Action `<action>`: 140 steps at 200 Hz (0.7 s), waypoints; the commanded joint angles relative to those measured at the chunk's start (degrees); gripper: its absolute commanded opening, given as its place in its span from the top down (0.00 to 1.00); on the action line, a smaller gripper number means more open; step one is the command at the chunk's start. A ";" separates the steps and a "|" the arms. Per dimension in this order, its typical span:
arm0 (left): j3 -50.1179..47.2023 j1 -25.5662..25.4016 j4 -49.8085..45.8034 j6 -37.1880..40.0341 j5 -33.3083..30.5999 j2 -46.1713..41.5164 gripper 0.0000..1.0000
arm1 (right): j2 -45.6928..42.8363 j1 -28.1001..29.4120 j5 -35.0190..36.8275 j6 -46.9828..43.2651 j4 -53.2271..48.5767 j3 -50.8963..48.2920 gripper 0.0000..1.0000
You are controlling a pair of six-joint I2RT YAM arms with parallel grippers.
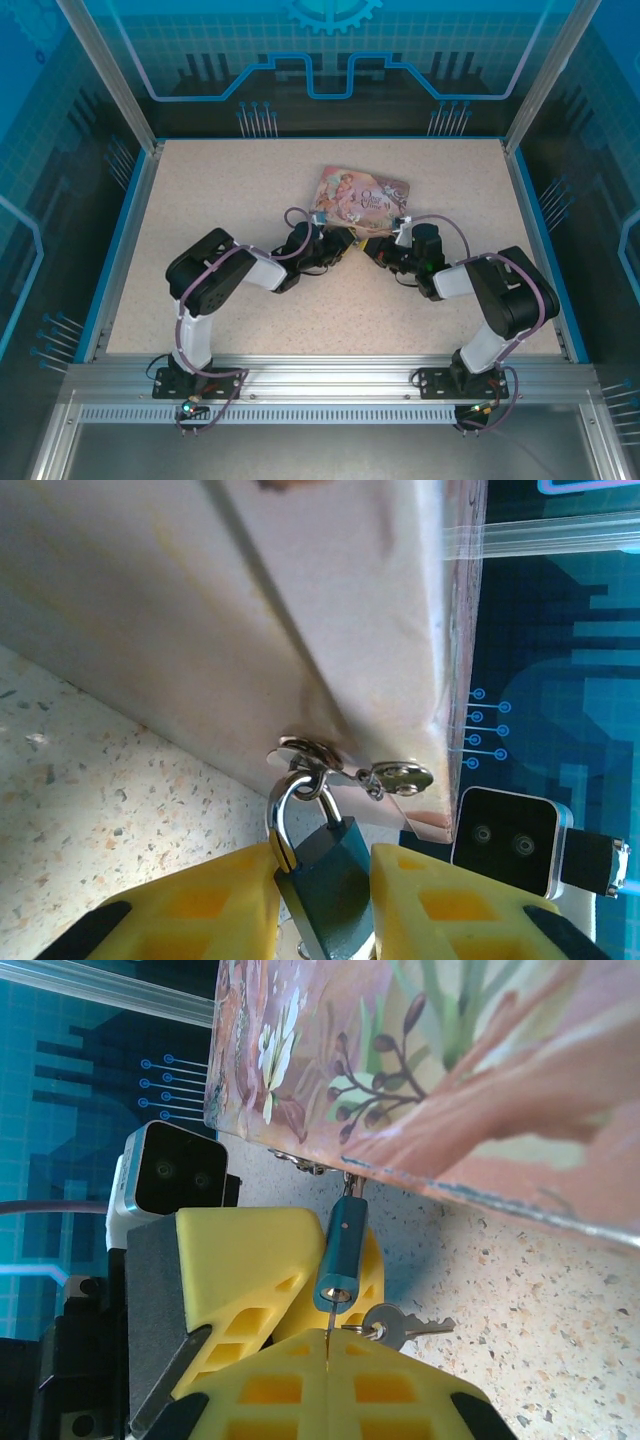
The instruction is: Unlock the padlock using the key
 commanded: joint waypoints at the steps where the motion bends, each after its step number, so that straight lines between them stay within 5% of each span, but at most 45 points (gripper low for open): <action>1: 1.99 -0.92 4.17 -1.82 -0.35 1.27 0.70 | 2.29 0.89 -0.07 2.67 -4.39 -0.91 0.98; 80: 2.50 -1.49 6.23 -3.79 -1.83 1.62 0.85 | 3.38 1.62 0.39 3.07 -4.30 -0.55 0.96; 140: 2.08 -1.53 6.77 -4.57 -3.27 1.32 0.94 | -1.08 -0.31 2.86 2.09 -3.83 -3.40 0.73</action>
